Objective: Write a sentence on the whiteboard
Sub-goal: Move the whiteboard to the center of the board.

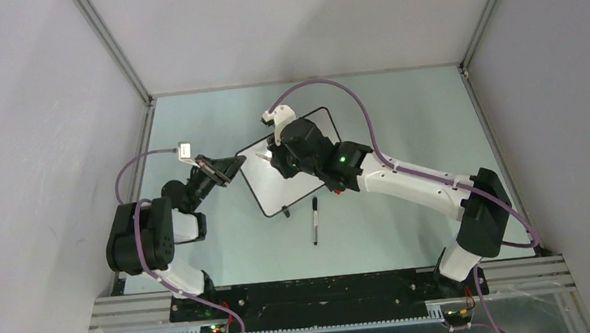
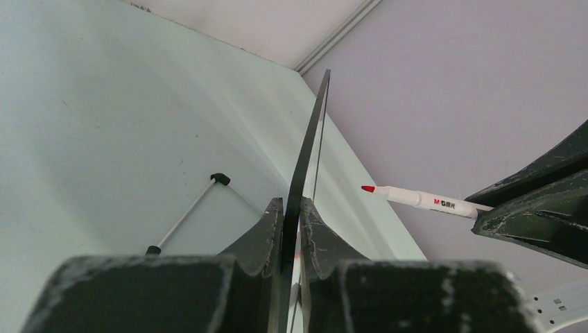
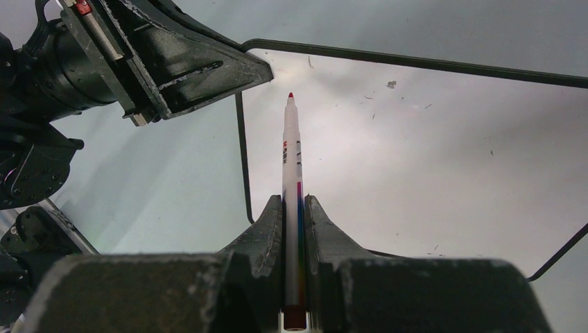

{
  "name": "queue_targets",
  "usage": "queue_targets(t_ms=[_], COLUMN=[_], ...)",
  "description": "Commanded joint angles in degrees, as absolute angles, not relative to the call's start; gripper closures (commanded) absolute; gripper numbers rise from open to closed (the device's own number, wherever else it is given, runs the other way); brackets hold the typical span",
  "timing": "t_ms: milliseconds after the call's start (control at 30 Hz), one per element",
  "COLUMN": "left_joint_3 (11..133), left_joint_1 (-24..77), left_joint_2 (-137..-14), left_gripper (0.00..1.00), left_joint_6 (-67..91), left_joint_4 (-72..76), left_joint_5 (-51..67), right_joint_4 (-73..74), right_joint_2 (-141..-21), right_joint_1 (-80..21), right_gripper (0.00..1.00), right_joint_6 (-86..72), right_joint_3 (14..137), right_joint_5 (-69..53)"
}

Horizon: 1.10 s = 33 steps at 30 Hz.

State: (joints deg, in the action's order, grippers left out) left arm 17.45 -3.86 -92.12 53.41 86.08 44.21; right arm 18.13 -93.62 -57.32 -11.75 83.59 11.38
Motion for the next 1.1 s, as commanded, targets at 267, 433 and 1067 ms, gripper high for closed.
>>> queue_targets(t_ms=[267, 433, 1067], left_joint_3=[18.3, 19.1, 26.3], left_joint_1=[-3.3, -3.3, -0.5], left_joint_2=[-92.6, -92.8, -99.3], left_gripper=[1.00, 1.00, 1.00], left_joint_6=[51.2, 50.6, 54.6], left_joint_4=[87.7, 87.6, 87.7], left_joint_5=[45.7, 46.9, 54.3], right_joint_4=[15.5, 15.3, 17.1], right_joint_2=[-91.3, -91.8, -85.9], right_joint_1=[-57.8, -58.0, -57.8], right_gripper=[1.00, 1.00, 1.00], right_joint_6=[-11.8, -11.6, -11.4], right_joint_3=[83.0, 83.1, 78.7], right_joint_5=[11.2, 11.1, 15.0])
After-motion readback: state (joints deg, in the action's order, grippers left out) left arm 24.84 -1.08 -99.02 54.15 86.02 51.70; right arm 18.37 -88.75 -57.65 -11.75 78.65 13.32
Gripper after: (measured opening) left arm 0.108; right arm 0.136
